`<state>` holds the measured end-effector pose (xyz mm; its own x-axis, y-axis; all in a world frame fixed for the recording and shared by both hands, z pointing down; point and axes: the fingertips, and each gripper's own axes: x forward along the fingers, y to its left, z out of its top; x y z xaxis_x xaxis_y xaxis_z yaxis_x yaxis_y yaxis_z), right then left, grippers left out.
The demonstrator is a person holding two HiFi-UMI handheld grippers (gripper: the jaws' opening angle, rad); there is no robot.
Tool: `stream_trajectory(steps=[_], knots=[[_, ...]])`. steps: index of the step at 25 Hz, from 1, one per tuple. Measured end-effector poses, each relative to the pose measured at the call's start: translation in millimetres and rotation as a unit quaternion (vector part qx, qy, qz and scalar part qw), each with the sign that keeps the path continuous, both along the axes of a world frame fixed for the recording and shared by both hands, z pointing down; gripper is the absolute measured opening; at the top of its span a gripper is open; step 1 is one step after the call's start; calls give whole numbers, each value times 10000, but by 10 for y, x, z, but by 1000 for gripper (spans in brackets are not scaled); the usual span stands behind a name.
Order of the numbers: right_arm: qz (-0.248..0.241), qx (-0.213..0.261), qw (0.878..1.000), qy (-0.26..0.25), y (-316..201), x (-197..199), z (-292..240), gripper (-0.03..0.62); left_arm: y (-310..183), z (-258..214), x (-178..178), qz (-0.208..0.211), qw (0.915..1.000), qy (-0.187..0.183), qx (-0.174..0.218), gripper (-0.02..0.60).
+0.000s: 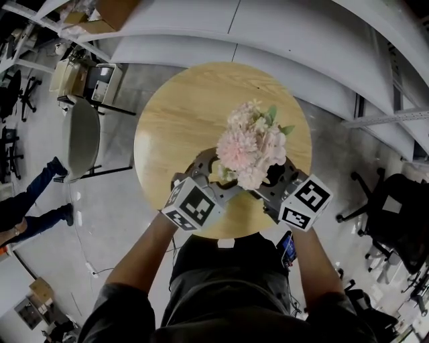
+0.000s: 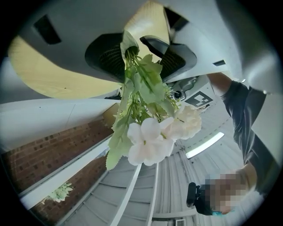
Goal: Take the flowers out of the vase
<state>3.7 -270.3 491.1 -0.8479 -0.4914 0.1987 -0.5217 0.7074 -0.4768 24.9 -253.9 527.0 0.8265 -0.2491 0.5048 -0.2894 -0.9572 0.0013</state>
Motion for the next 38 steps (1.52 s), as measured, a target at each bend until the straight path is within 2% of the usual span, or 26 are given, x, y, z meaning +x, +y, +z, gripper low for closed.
stream_trajectory(steps=[5, 11, 22, 29, 33, 38], knots=[[69, 39, 9999, -127, 11, 15, -61, 163, -41, -94, -1, -83, 9999, 49, 114, 190], [159, -25, 9990, -409, -32, 73, -215, 119, -86, -283, 41, -157, 9996, 167, 153, 158], [133, 181, 9986, -470, -57, 7, -609, 100, -119, -703, -25, -165, 9984, 373, 380, 129], [122, 277, 9983, -502, -104, 0, -1083, 92, -168, -1173, -39, -83, 9977, 512, 433, 117], [117, 257, 9978, -596, -83, 46, -1435, 87, -144, -1526, 1, -15, 9967, 712, 389, 110], [98, 505, 9974, -508, -27, 105, -1805, 83, -99, -1888, 67, 65, 9940, 1037, 334, 101]])
